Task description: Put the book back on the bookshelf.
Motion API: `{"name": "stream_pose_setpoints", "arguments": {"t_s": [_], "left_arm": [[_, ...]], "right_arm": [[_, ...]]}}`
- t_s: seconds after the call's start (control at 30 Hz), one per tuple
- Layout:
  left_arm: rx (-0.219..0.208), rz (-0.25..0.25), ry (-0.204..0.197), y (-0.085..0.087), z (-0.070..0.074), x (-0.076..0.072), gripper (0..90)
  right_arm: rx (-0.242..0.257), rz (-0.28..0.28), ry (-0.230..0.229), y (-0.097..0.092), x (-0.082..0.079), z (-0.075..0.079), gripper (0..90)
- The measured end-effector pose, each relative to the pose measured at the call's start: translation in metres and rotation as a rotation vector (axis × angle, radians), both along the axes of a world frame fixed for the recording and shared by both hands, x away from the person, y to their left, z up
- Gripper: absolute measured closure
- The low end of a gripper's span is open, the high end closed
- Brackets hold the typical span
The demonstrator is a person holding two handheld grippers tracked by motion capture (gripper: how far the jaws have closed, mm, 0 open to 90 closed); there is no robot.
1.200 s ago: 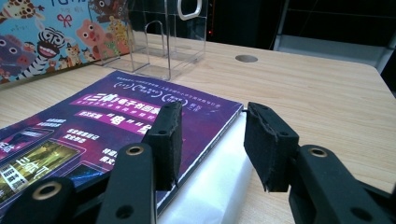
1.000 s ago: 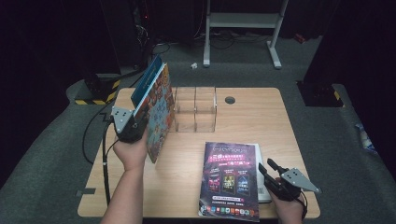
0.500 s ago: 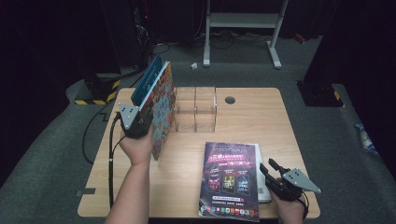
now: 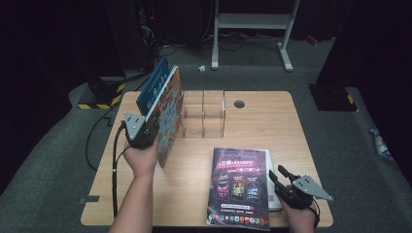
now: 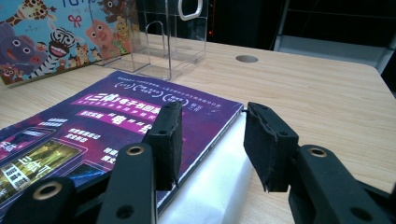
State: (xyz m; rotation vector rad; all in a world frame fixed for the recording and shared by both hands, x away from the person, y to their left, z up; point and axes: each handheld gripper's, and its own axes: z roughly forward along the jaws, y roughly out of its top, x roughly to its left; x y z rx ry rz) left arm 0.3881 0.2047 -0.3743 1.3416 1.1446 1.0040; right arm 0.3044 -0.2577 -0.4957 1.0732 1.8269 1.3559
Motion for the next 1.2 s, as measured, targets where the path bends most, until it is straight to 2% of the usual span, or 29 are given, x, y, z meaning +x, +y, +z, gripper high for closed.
{"name": "stream_pose_setpoints", "arguments": {"t_s": [0.23, 0.3, 0.4, 0.57, 0.93, 1.2], "left_arm": [[-0.007, -0.042, 0.017, 0.008, -0.001, -0.003, 77.2], [0.014, -0.047, 0.018, 0.008, -0.001, -0.004, 73.1], [0.038, -0.057, 0.042, 0.009, -0.002, -0.006, 68.7], [0.093, -0.076, 0.065, 0.01, -0.008, -0.013, 67.7], [0.123, -0.139, 0.122, 0.016, -0.034, -0.032, 69.0], [0.11, -0.159, 0.186, 0.019, -0.062, -0.043, 73.2]], "right_arm": [[-0.003, 0.001, 0.005, 0.002, 0.001, -0.001, 56.5], [-0.003, 0.001, 0.007, 0.002, 0.001, -0.002, 56.6], [-0.006, 0.004, 0.011, 0.002, 0.001, -0.002, 56.5], [-0.008, 0.004, 0.01, 0.003, 0.002, -0.003, 56.5], [-0.009, 0.007, 0.014, 0.005, 0.002, -0.003, 56.5], [-0.009, 0.008, 0.01, 0.005, 0.002, -0.002, 56.5]]}}
